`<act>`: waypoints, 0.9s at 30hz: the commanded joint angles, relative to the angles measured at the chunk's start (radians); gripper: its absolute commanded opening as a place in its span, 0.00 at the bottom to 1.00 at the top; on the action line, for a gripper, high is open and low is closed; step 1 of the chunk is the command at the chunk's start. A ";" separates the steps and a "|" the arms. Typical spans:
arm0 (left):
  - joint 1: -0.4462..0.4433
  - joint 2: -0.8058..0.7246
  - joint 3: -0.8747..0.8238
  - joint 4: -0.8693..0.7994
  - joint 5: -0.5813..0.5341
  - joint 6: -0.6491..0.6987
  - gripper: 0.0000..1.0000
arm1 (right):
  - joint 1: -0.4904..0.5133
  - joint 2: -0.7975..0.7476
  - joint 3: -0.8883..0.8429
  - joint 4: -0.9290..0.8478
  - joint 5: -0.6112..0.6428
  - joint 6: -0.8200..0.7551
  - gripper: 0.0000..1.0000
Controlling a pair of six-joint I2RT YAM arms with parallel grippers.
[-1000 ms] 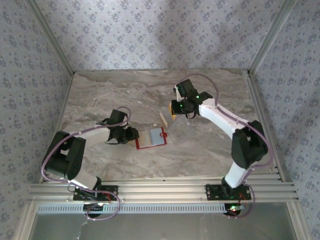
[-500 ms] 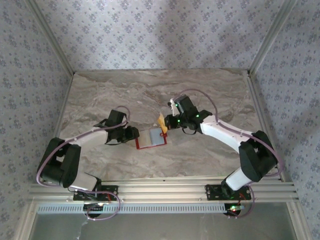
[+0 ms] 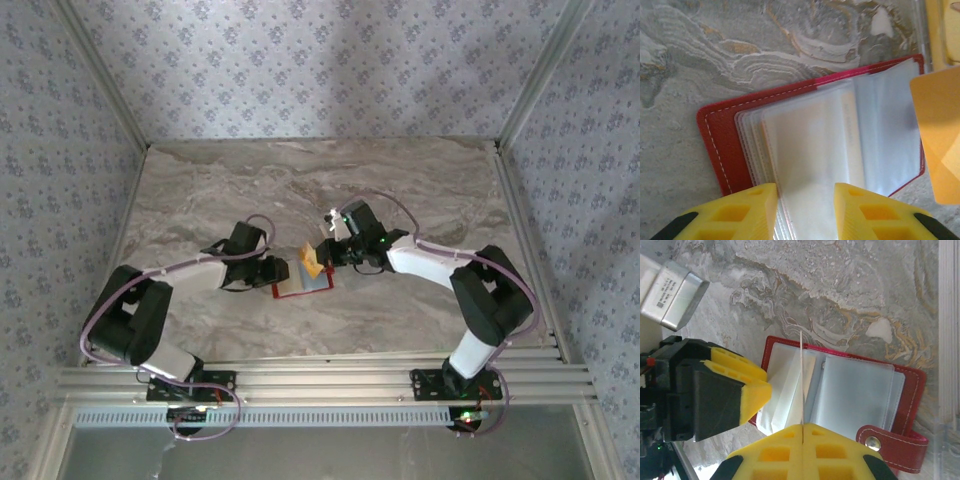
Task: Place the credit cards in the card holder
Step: Insert the credit card into the card slot.
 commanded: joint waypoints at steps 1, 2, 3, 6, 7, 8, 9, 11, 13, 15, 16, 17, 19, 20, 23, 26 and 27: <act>-0.002 0.014 0.041 -0.029 -0.010 0.016 0.34 | 0.005 0.023 -0.009 0.040 -0.043 0.031 0.00; -0.004 0.014 0.043 -0.043 -0.028 0.017 0.34 | 0.006 0.025 -0.012 0.042 -0.045 0.035 0.00; -0.003 0.013 0.045 -0.058 -0.045 0.018 0.34 | 0.003 0.029 -0.017 0.046 -0.051 0.040 0.00; -0.004 0.006 0.043 -0.069 -0.053 0.018 0.34 | -0.001 0.048 -0.020 0.046 -0.078 0.055 0.00; -0.004 0.004 0.042 -0.072 -0.054 0.016 0.34 | -0.001 0.051 -0.025 0.048 -0.082 0.060 0.00; -0.004 0.003 0.043 -0.077 -0.058 0.016 0.34 | -0.003 0.054 -0.028 0.052 -0.088 0.064 0.00; -0.002 0.006 0.043 -0.085 -0.065 0.016 0.34 | -0.004 0.060 -0.031 0.057 -0.096 0.068 0.00; -0.003 0.010 0.046 -0.094 -0.070 0.018 0.33 | -0.006 0.074 -0.032 0.059 -0.108 0.078 0.00; -0.003 0.014 0.046 -0.094 -0.067 0.017 0.33 | -0.007 0.085 -0.033 0.057 -0.108 0.086 0.00; -0.003 0.016 0.049 -0.098 -0.066 0.016 0.33 | -0.009 0.087 -0.040 0.061 -0.104 0.090 0.00; -0.004 0.016 0.050 -0.100 -0.067 0.017 0.33 | -0.009 0.089 -0.042 0.060 -0.105 0.093 0.00; -0.002 0.016 0.049 -0.099 -0.067 0.016 0.33 | -0.008 0.092 -0.041 0.057 -0.105 0.095 0.00; -0.003 0.016 0.049 -0.101 -0.067 0.016 0.33 | -0.010 0.100 -0.040 0.061 -0.114 0.099 0.00; -0.003 0.015 0.049 -0.101 -0.065 0.016 0.33 | -0.011 0.103 -0.038 0.062 -0.116 0.101 0.00; -0.002 0.016 0.049 -0.103 -0.070 0.016 0.33 | -0.010 0.120 -0.036 0.076 -0.137 0.112 0.00; -0.001 0.020 0.051 -0.103 -0.068 0.016 0.33 | -0.011 0.145 -0.031 0.107 -0.167 0.137 0.00; -0.002 0.021 0.051 -0.103 -0.067 0.016 0.33 | -0.011 0.153 -0.030 0.119 -0.176 0.148 0.00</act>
